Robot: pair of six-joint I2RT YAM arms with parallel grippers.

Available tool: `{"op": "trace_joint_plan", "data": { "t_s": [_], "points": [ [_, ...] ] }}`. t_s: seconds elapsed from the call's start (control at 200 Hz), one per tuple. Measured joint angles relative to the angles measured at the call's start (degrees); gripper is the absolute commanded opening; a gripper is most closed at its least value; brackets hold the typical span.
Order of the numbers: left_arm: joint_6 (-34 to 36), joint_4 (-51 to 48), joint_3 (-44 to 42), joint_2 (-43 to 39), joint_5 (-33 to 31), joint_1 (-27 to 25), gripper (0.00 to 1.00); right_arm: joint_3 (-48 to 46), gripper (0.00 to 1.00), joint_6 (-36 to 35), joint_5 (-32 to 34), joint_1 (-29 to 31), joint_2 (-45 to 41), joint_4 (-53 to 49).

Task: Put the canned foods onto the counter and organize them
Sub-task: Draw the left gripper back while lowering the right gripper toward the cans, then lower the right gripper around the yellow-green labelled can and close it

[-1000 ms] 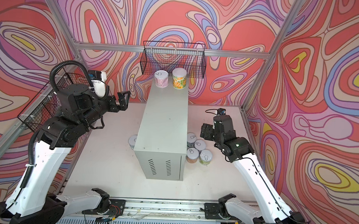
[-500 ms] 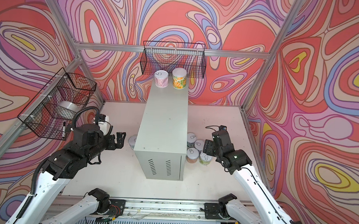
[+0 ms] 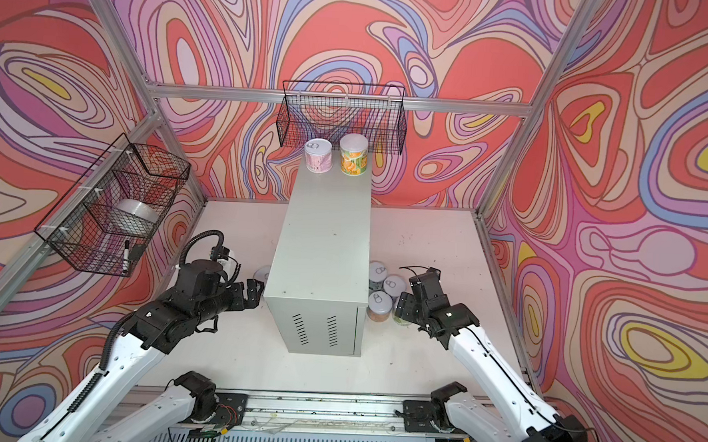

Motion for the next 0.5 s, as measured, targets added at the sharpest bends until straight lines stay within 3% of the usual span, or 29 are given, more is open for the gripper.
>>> {"op": "trace_joint_plan", "data": {
  "t_s": [0.496],
  "points": [
    [-0.96, 4.96, -2.89, 2.12, 1.66, 0.0, 0.95, -3.02, 0.87, 4.26, -1.66, 0.0, 7.5, 9.33]
  ]
}}
